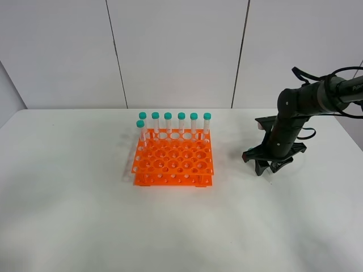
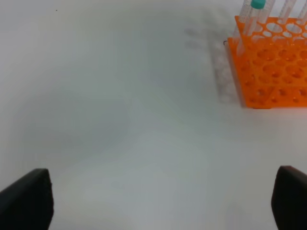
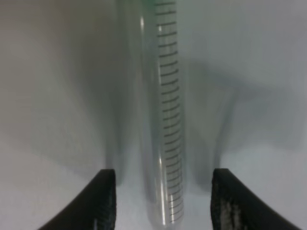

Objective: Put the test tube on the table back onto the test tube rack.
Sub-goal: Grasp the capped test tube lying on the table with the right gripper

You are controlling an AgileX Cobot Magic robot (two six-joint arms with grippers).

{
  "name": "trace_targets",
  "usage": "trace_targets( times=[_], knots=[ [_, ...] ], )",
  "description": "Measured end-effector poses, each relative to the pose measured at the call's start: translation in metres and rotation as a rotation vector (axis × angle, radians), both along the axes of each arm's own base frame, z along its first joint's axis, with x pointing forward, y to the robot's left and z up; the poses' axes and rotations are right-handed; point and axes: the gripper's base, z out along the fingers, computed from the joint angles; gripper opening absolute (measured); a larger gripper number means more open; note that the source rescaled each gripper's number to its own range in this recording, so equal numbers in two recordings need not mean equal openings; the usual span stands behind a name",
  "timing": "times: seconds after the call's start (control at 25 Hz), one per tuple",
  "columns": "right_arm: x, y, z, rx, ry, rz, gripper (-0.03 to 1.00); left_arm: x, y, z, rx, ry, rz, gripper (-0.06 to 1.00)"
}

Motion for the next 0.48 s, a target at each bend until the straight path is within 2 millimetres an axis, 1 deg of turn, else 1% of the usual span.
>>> trace_targets(
  times=[0.08,0.48],
  knots=[
    [0.0002,0.0000,0.0000,0.000,-0.002,0.000,0.38,0.0000,0.0000,0.0000,0.000,0.000,0.000,1.00],
    [0.0011,0.0001,-0.0006,0.001,-0.010,0.001,0.36,0.0000,0.0000,0.0000,0.000,0.000,0.000,1.00]
  ],
)
